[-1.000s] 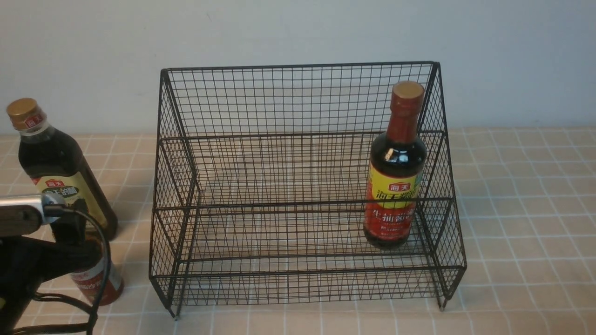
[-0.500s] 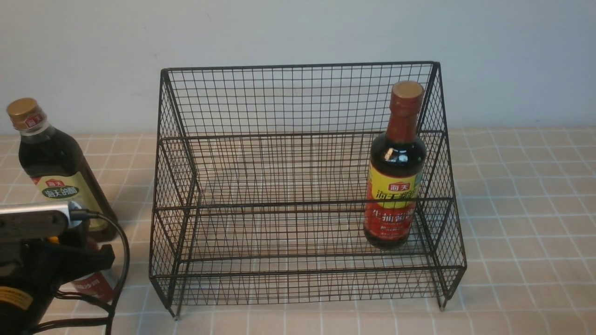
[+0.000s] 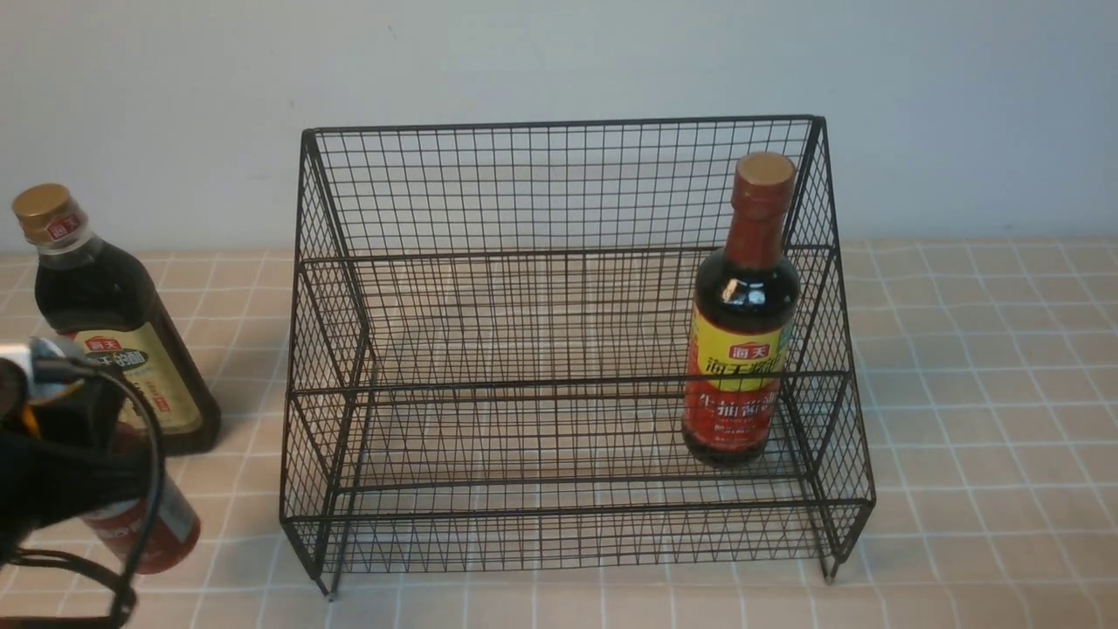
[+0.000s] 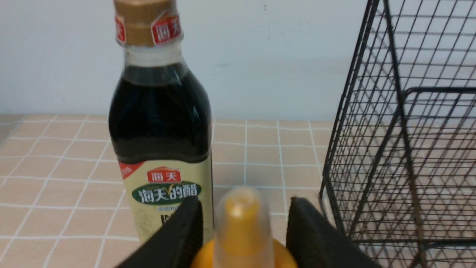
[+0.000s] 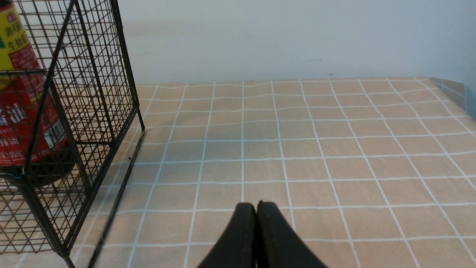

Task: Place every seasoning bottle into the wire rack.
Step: Use the left arm to put the condiment bottle back on the shelf

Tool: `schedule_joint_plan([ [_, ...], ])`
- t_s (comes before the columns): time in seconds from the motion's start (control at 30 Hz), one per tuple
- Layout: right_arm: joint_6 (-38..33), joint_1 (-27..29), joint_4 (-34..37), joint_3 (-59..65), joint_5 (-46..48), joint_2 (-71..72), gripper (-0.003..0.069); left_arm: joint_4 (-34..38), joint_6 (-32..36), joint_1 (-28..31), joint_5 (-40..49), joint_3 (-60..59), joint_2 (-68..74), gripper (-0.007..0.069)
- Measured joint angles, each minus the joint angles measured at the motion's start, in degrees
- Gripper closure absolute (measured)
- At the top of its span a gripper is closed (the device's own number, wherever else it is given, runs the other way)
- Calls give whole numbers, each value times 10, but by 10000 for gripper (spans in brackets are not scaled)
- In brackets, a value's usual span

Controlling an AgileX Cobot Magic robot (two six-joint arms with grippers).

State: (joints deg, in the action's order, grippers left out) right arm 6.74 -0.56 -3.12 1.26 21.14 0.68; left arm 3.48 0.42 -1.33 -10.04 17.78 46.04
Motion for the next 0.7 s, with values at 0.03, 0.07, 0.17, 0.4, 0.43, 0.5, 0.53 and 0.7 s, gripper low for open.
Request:
schedule_joint_plan([
  [0.03,0,0,0,0,0,0,673,0,3,0,47,18,-24,358],
  [0.07,-1,0,0,0,0,0,673,0,6,0,89,45,-46,358],
  [0.17,-1,0,0,0,0,0,673,0,7,-1,176,100,-89,358],
  [0.4,-1,0,0,0,0,0,673,33,7,-64,212,134,-102,358],
  [0.43,-1,0,0,0,0,0,673,38,7,-80,212,134,-97,358],
  [0.5,-1,0,0,0,0,0,673,42,7,-100,209,134,-88,358],
  [0.53,-1,0,0,0,0,0,673,43,7,-112,205,134,-83,358],
  [0.7,-1,0,0,0,0,0,673,46,7,-191,104,134,-19,358],
])
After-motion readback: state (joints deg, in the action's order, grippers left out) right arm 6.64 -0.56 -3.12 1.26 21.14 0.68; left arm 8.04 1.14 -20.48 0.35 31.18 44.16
